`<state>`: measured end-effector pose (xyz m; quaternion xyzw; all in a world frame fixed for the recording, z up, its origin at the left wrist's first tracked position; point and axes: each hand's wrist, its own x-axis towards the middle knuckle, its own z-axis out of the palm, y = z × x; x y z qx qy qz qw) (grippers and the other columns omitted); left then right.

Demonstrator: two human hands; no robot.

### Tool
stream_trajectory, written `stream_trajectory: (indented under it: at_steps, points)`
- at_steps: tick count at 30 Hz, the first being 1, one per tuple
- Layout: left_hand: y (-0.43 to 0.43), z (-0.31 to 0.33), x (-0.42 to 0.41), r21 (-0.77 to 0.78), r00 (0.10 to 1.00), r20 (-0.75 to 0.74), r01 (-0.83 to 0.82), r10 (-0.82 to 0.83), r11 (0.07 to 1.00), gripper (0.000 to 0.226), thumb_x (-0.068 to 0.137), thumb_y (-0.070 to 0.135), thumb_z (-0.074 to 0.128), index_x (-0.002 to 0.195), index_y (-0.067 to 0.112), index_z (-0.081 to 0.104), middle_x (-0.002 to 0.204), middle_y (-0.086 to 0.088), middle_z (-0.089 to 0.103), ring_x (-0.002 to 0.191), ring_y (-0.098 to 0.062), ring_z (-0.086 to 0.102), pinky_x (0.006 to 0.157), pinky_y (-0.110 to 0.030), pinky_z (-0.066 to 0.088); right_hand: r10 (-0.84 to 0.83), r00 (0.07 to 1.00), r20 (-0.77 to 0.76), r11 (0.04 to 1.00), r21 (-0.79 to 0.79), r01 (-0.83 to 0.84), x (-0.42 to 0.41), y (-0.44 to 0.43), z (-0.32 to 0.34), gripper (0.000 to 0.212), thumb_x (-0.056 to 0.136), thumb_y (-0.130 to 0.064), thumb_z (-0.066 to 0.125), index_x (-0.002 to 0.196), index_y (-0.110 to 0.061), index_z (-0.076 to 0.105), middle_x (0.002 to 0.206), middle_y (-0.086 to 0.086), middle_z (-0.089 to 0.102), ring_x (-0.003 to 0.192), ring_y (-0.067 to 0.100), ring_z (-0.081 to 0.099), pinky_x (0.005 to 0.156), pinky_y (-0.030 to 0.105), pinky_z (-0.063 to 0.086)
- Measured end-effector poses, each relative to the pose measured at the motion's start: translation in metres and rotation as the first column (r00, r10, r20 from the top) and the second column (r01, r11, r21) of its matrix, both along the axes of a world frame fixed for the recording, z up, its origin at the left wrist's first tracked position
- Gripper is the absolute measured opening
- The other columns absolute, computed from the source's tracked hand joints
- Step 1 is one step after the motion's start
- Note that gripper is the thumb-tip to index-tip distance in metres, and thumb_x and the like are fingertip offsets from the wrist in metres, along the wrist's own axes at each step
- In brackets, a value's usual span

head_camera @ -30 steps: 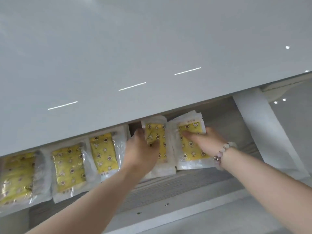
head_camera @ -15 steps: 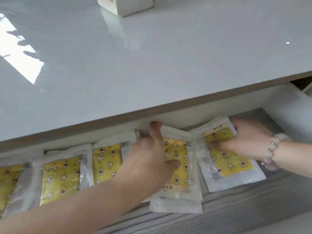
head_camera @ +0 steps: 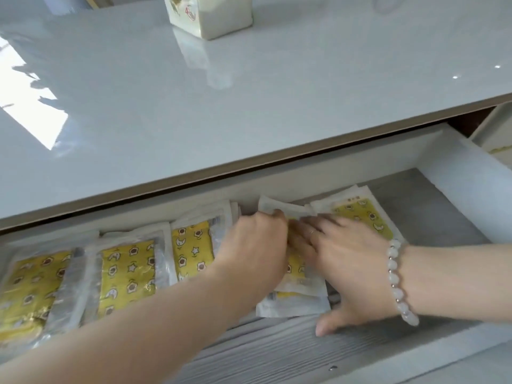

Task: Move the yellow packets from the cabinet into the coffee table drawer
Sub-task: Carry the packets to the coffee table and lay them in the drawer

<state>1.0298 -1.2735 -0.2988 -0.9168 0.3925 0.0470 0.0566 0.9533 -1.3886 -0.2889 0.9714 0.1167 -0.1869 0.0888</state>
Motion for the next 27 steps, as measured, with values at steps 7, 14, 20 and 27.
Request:
stream_trajectory:
  at_steps: [7, 14, 20, 27]
  points:
    - [0.007, 0.005, -0.010, 0.216, 0.965, 0.077, 0.230, -0.251, 0.949, 0.016, 0.080, 0.009, 0.056, 0.093, 0.005, 0.064, 0.080, -0.010, 0.063, 0.069, -0.022, 0.062, 0.040, -0.023, 0.006, 0.042, 0.972, 0.232, 0.995, 0.082, -0.062, 0.010, -0.019, -0.034, 0.087, 0.054, -0.080, 0.059, 0.106, -0.012, 0.070, 0.110, 0.008, 0.070, 0.096, 0.020, 0.069, 0.080, 0.034, 0.056]
    - [0.021, -0.009, -0.016, 0.306, 0.959, 0.042, 0.256, -0.281, 0.917, 0.079, 0.049, 0.080, 0.068, 0.076, 0.006, 0.074, 0.072, -0.017, 0.069, 0.051, -0.023, 0.061, 0.039, -0.021, 0.034, 0.066, 0.974, 0.215, 0.990, 0.107, -0.091, 0.025, -0.020, -0.024, 0.080, 0.060, -0.078, 0.044, 0.110, -0.020, 0.068, 0.120, 0.003, 0.065, 0.110, 0.019, 0.062, 0.081, 0.038, 0.056]
    - [0.013, -0.006, -0.016, 0.272, 0.881, 0.085, 0.429, -0.466, 0.861, 0.066, 0.102, 0.026, 0.040, 0.150, 0.005, 0.000, 0.131, -0.041, 0.042, 0.078, -0.031, 0.062, 0.039, -0.023, 0.014, -0.338, 0.941, -0.026, 0.905, 0.266, 0.333, 0.028, -0.043, 0.021, 0.083, 0.072, -0.061, 0.066, 0.141, -0.026, 0.035, 0.144, 0.000, 0.034, 0.135, 0.018, 0.033, 0.107, 0.031, 0.036]
    - [0.008, -0.012, -0.023, 0.327, 0.864, 0.044, 0.462, -0.501, 0.825, 0.078, 0.098, 0.054, 0.027, 0.150, 0.003, -0.003, 0.118, -0.030, 0.056, 0.076, -0.028, 0.058, 0.041, -0.025, 0.019, -0.771, 0.616, -0.162, 0.625, -0.005, 0.781, 0.019, -0.083, 0.018, 0.085, 0.068, -0.072, 0.062, 0.123, -0.008, 0.049, 0.114, 0.005, 0.061, 0.097, 0.019, 0.062, 0.079, 0.027, 0.053]
